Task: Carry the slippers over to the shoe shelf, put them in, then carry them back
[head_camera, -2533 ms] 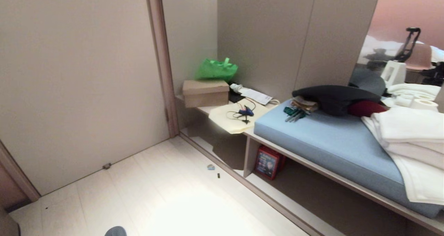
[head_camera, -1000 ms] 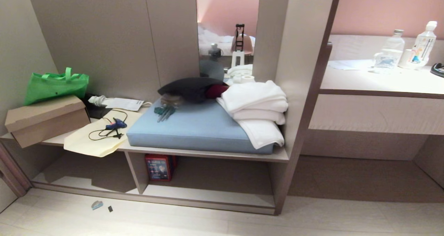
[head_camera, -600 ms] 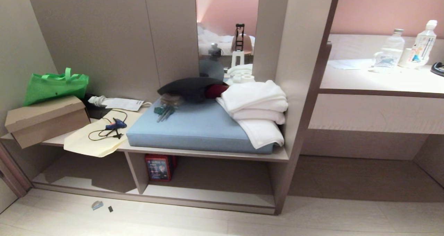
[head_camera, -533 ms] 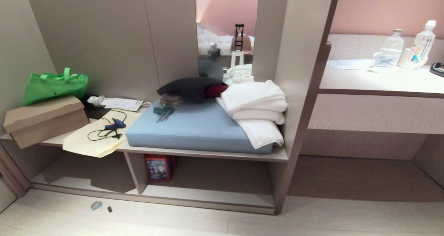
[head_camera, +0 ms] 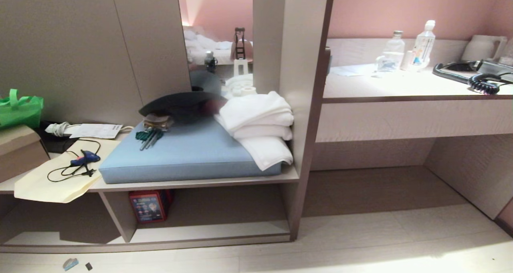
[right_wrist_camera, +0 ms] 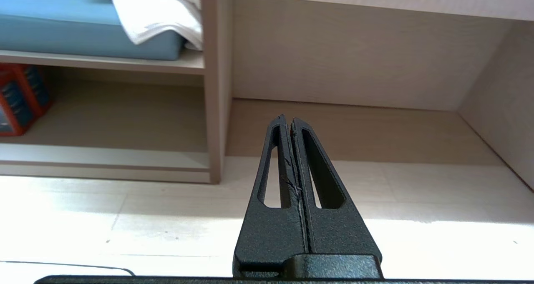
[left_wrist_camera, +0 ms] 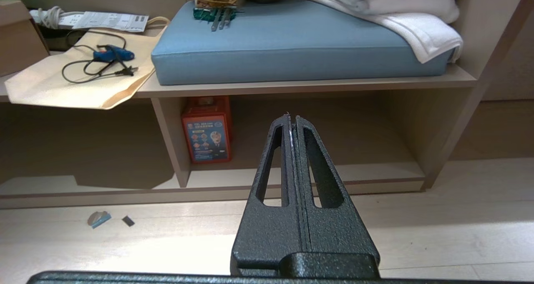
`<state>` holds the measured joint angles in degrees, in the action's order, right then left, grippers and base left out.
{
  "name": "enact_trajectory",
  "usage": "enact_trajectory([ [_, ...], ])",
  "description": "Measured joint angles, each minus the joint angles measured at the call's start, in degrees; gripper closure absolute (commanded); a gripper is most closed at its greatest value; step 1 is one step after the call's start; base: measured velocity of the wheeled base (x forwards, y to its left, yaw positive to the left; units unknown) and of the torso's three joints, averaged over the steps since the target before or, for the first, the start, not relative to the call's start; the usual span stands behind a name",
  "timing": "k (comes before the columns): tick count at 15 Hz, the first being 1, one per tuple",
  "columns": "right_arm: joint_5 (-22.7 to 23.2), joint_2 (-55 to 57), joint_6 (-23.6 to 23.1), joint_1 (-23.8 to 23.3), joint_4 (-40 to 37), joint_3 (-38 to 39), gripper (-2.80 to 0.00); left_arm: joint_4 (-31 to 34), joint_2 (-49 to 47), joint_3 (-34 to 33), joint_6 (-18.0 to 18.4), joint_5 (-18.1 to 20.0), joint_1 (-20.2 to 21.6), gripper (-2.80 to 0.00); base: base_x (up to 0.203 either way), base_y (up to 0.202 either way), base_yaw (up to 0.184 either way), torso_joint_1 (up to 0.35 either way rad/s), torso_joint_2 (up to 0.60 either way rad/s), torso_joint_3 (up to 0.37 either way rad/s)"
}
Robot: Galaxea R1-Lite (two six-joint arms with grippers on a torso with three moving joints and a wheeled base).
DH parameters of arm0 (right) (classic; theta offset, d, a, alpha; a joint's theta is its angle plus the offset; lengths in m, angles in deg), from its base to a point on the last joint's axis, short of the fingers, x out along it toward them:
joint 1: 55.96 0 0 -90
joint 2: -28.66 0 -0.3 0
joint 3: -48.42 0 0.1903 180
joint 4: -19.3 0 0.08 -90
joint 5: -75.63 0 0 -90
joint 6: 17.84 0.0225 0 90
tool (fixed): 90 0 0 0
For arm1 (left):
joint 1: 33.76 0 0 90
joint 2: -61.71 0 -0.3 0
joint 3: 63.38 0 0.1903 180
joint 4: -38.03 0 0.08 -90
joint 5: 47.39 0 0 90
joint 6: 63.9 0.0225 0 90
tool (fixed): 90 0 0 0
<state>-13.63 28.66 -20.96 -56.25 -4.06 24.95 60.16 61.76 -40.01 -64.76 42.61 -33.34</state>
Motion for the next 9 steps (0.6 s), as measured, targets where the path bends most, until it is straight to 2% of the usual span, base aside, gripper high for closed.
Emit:
enact_trajectory([
  [3,0.0,0.0,0.0,0.0,0.0,0.0,0.00,0.0,0.0,0.0,0.0,0.0,0.0,0.00,0.000,0.071,-0.007,-0.001,0.00,0.003],
  [9,0.0,0.0,0.1,0.0,0.0,0.0,0.00,0.1,0.0,0.0,-0.1,0.0,0.0,0.00,0.000,0.193,-0.004,0.002,0.00,0.002],
])
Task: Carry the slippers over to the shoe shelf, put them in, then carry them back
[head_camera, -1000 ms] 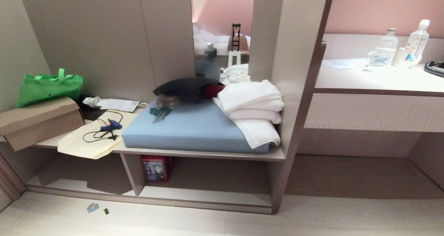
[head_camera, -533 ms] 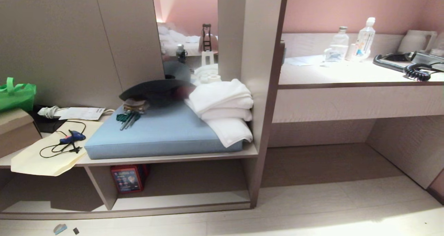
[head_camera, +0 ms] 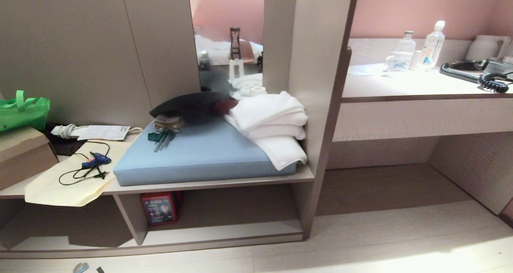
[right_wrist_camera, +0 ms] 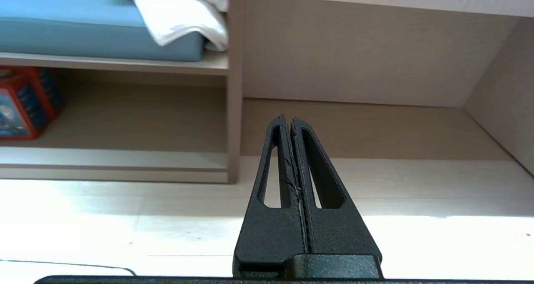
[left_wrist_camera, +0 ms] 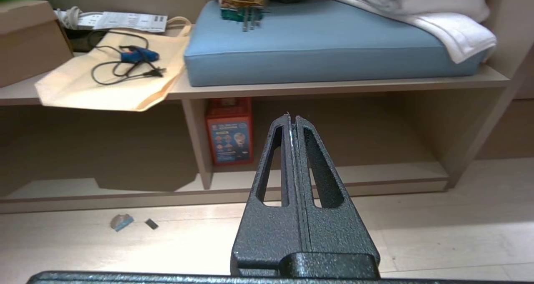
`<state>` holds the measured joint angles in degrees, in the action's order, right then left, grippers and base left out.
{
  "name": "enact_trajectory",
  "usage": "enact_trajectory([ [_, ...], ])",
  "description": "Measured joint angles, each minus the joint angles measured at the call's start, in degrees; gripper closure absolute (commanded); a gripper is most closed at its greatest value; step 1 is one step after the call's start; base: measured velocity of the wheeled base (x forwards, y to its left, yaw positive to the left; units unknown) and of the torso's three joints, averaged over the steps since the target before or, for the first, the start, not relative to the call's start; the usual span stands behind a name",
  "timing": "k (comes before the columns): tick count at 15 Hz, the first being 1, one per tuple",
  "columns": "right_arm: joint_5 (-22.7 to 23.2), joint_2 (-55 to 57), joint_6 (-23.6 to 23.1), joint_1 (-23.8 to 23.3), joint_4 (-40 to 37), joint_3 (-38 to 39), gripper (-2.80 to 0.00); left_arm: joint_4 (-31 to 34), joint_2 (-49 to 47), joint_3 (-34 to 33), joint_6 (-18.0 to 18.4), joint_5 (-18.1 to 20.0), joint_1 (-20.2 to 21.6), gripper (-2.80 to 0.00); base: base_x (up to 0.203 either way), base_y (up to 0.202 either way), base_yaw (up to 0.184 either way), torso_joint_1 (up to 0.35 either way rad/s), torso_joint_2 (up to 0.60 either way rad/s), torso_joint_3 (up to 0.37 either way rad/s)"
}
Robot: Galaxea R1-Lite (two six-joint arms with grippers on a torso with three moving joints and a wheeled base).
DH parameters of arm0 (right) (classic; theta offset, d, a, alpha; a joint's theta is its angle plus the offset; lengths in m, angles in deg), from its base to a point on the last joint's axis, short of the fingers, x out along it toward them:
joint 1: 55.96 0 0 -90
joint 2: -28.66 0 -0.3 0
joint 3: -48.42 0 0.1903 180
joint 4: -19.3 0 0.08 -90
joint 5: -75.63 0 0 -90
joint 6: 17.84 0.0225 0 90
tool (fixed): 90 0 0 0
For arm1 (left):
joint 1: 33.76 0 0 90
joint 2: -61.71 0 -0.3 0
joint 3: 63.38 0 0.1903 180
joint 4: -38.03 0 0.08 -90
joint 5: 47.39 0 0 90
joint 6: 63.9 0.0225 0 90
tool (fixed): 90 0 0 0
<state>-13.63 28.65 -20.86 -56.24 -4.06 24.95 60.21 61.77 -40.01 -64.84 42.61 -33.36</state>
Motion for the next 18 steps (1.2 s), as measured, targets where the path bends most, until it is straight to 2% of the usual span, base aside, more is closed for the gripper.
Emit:
enact_trajectory([
  [6,0.0,0.0,0.0,0.0,0.0,0.0,0.00,-0.1,0.0,0.0,0.0,0.0,0.0,0.00,0.000,0.183,-0.002,0.002,0.00,0.003],
  [10,0.0,0.0,0.0,0.0,0.0,0.0,0.00,-0.1,0.0,0.0,-0.1,0.0,0.1,0.00,0.000,0.018,-0.001,0.000,0.00,0.000],
  [18,0.0,0.0,-0.1,0.0,0.0,0.0,0.00,-0.1,0.0,0.0,-0.2,0.0,0.0,0.00,-0.175,0.002,0.002,0.005,0.00,0.003],
])
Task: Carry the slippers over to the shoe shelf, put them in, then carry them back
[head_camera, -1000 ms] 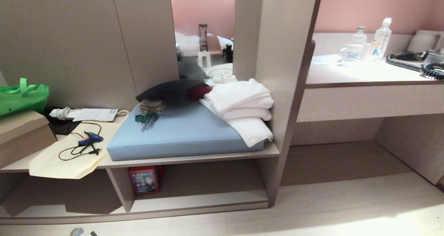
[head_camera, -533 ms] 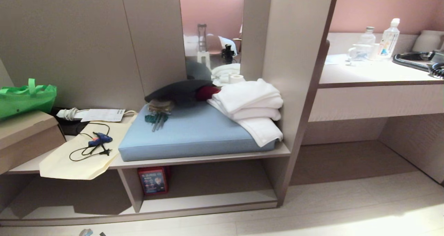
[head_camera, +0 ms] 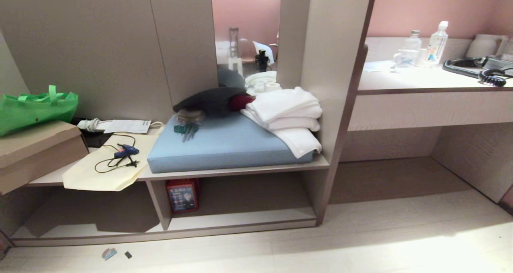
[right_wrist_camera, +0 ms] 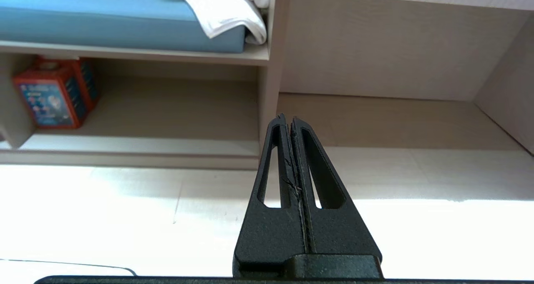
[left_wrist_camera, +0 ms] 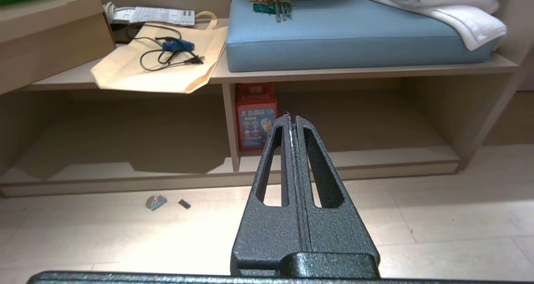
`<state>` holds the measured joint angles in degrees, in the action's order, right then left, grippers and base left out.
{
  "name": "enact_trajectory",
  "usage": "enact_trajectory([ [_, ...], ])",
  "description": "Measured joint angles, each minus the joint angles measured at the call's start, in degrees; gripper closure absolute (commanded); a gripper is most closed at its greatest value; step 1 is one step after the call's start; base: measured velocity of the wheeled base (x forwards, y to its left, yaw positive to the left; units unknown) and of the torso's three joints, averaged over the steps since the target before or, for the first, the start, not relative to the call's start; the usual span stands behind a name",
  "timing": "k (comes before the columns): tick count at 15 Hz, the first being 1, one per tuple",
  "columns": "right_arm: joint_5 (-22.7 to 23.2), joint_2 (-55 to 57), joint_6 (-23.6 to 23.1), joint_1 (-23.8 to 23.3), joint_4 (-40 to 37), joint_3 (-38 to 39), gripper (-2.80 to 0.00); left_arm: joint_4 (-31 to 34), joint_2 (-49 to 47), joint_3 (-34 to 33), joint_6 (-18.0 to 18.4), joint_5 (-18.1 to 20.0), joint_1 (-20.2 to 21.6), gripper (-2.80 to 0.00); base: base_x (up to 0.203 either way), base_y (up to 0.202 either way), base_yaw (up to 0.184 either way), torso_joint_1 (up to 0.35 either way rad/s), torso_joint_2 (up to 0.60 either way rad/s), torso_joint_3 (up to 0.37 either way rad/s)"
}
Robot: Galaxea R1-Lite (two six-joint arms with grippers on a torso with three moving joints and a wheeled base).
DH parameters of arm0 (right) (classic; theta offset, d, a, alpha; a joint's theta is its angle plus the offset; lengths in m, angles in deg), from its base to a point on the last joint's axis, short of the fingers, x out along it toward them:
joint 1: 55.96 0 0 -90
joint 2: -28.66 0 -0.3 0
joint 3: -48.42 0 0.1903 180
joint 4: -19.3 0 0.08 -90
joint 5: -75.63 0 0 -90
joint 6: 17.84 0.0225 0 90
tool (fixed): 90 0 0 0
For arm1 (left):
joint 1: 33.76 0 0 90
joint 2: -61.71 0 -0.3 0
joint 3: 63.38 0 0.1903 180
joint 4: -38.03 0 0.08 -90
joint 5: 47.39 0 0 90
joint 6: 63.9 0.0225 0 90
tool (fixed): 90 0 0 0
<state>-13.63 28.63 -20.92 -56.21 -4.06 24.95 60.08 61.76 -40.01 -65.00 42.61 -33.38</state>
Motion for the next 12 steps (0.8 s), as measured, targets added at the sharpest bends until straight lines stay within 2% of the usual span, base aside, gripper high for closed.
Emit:
enact_trajectory([
  [12,0.0,0.0,-0.1,0.0,0.0,0.0,0.00,0.0,0.0,0.0,0.0,0.0,0.0,0.00,-0.196,0.000,0.001,0.002,0.00,0.003],
])
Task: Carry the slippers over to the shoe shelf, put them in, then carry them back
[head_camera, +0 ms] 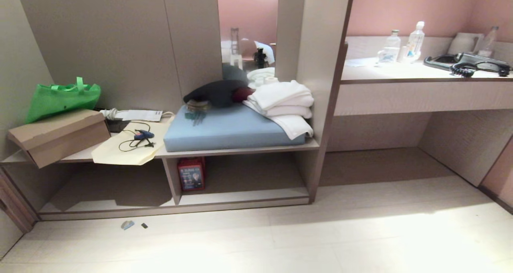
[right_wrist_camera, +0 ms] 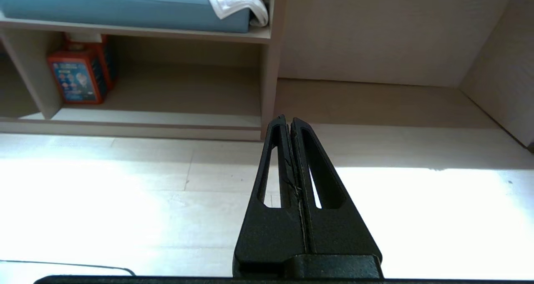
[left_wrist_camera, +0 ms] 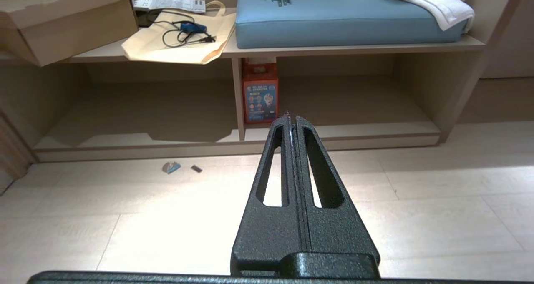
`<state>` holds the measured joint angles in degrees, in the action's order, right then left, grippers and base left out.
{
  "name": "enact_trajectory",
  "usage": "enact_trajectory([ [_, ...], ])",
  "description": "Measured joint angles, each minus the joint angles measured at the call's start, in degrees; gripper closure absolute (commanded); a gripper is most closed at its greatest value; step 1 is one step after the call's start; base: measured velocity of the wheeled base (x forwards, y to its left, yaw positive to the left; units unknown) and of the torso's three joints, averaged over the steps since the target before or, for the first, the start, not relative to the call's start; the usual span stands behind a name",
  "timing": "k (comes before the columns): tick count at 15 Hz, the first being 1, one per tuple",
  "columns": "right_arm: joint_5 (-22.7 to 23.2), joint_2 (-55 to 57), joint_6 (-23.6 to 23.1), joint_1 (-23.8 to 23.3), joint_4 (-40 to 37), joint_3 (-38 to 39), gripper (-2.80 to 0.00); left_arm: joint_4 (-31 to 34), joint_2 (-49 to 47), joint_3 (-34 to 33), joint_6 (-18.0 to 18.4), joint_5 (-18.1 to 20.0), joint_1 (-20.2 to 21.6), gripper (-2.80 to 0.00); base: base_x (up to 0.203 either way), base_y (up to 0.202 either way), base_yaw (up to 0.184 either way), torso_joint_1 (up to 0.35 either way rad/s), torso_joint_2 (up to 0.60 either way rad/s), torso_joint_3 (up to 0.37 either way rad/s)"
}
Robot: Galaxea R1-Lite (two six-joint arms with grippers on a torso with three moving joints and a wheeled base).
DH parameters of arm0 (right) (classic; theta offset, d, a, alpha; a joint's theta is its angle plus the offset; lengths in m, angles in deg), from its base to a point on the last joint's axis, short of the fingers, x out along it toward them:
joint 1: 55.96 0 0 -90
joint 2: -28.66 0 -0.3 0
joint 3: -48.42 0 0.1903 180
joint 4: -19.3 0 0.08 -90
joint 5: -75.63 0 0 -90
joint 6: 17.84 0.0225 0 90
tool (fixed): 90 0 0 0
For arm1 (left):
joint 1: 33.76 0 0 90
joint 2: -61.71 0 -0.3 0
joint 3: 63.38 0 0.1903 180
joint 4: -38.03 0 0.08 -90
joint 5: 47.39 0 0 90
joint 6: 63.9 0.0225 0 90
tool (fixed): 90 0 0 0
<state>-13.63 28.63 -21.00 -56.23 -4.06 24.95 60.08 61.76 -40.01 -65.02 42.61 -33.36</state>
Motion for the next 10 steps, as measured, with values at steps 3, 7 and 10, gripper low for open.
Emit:
enact_trajectory([
  [3,0.0,0.0,0.0,0.0,0.0,0.0,0.00,0.0,0.0,0.0,0.0,0.0,0.0,0.00,-0.196,0.000,0.003,0.001,0.00,0.001],
  [7,0.0,0.0,0.1,0.0,0.0,0.0,0.00,0.0,0.0,0.0,0.0,0.0,0.0,0.00,-0.195,0.000,0.001,0.003,0.00,0.003],
  [10,0.0,0.0,0.1,0.0,0.0,0.0,0.00,0.0,0.0,0.0,0.0,0.0,0.0,0.00,-0.194,0.000,0.001,0.003,0.00,0.003],
])
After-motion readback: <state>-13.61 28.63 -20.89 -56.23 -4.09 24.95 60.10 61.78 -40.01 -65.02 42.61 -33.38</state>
